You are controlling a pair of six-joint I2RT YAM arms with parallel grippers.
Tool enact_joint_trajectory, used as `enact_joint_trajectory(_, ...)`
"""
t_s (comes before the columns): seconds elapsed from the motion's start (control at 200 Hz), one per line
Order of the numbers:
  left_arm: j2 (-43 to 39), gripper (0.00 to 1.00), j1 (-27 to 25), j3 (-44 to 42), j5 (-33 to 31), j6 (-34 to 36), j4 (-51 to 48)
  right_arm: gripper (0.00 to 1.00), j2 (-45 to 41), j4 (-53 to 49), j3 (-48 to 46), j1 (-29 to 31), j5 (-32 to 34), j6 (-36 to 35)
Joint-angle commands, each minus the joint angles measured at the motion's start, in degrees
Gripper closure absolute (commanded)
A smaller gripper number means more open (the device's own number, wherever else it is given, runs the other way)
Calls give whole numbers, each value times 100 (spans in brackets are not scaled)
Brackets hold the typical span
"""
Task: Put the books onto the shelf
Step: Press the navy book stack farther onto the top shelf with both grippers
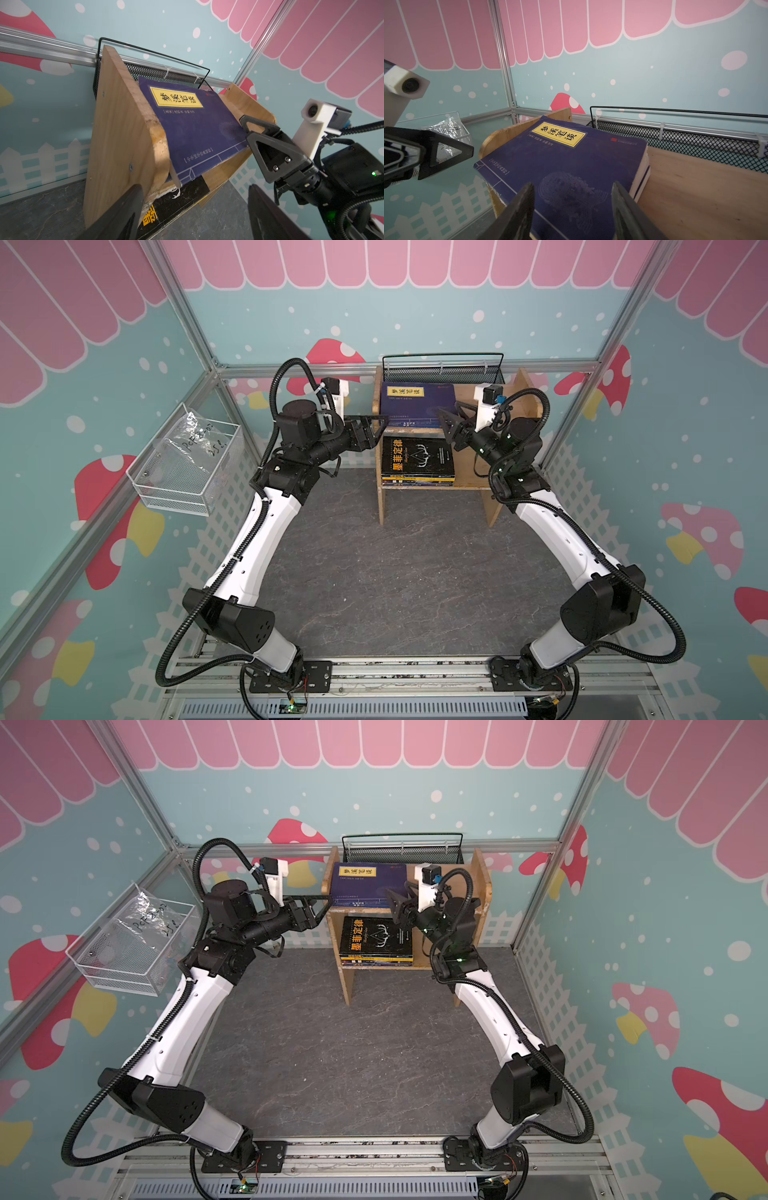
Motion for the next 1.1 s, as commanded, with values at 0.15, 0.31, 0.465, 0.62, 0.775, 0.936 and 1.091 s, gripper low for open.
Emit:
enact_joint_trajectory(0.15,161,30,-8,-33,243,557,367,38,-230,-85,-155,22,-256,-623)
enact_joint_trajectory(0.31,188,36,-41,-237,85,441,760,41,-190,-107,-132,22,-362,-704)
enact_joint_trajectory(0.465,238,47,-60,-325,-75,409,964,44,-179,-111,-142,22,-350,-716)
enact_joint_trajectory(0.62,253,48,-61,-357,-148,530,947,46,-202,-128,-146,22,-343,-709)
enact_joint_trajectory(0.775,297,49,-78,-350,-147,594,929,46,-190,-132,-146,22,-310,-691)
enact_joint_trajectory(0.936,226,34,-105,-479,-443,905,745,45,-194,-175,-148,22,-233,-721)
enact_joint_trajectory(1.091,133,32,-105,-642,-480,1048,788,45,-189,-188,-146,22,-229,-744)
